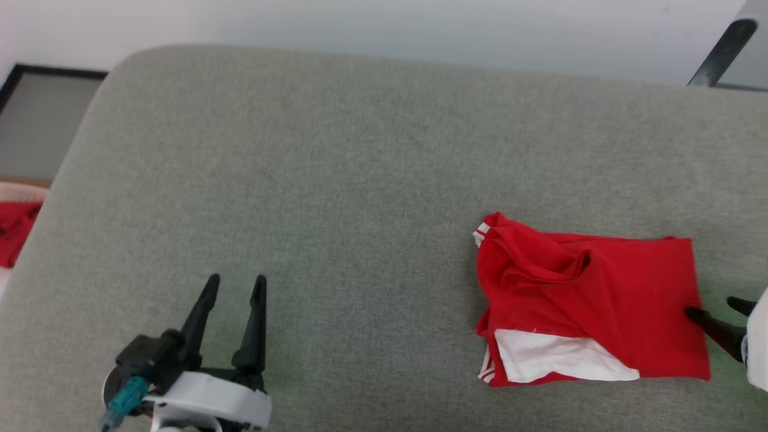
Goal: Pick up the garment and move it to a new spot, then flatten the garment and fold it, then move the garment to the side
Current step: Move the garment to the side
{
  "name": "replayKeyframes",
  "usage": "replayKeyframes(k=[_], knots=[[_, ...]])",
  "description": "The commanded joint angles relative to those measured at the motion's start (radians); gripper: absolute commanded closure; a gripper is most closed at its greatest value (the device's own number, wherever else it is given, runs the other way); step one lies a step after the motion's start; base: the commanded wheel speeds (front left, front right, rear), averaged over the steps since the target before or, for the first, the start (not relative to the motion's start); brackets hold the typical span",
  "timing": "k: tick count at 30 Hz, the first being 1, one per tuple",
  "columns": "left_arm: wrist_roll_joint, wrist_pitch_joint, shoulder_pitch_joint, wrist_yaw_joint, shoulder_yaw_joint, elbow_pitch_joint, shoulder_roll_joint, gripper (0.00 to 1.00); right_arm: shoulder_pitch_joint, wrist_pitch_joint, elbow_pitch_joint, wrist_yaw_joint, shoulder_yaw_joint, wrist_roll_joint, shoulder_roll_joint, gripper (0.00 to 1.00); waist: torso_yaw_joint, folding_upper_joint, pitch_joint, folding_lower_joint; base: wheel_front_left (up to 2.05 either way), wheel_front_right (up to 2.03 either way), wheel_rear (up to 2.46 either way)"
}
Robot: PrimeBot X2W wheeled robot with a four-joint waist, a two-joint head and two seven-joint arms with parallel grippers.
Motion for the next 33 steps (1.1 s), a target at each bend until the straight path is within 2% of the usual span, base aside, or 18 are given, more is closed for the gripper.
replayKeyframes(k=[1,8,9,12,13,19,23,33], knots=[[-0.001,-0.004,-0.021,-0.007,-0.001,0.005,-0.007,0.0,-0.021,0.015,0.003,-0.001,-0.002,0.002,0.013,0.0,0.028,-0.0001,0.055,0.0,0.0,0.0,0.0],[0.019,-0.006,-0.082,-0.026,-0.005,0.034,-0.042,0.0,-0.059,0.093,0.058,-0.001,0.032,-0.041,0.048,0.0,0.049,-0.0001,0.1,0.0,0.0,0.0,0.0],[0.022,-0.006,-0.087,-0.029,-0.003,0.038,-0.046,0.0,-0.056,0.093,0.061,-0.001,0.039,-0.042,0.057,0.03,0.05,-0.0001,0.1,0.0,0.0,0.0,0.0],[0.029,-0.006,-0.095,-0.037,0.003,0.049,-0.055,0.0,-0.05,0.078,0.07,-0.001,0.045,-0.036,0.078,0.93,0.05,-0.0001,0.093,0.0,0.0,0.0,0.0],[0.032,-0.005,-0.096,-0.04,0.007,0.052,-0.057,0.0,-0.049,0.074,0.073,0.0,0.046,-0.033,0.082,1.0,0.048,-0.0001,0.089,0.0,0.0,0.0,0.0],[0.043,-0.006,-0.089,-0.051,0.027,0.065,-0.066,0.0,-0.044,0.021,0.082,0.0,0.028,-0.025,0.088,1.0,0.024,-0.0001,0.056,0.0,0.0,0.0,0.0],[0.051,-0.005,-0.072,-0.057,0.033,0.068,-0.068,0.0,-0.042,-0.033,0.09,-0.001,-0.022,-0.015,0.082,1.0,-0.004,-0.0001,0.033,0.0,0.0,0.0,0.0],[0.063,-0.004,-0.059,-0.064,0.038,0.062,-0.059,0.0,-0.004,-0.105,0.148,-0.001,-0.21,-0.039,-0.031,1.0,-0.095,-0.0001,0.026,0.0,0.0,0.0,0.0]])
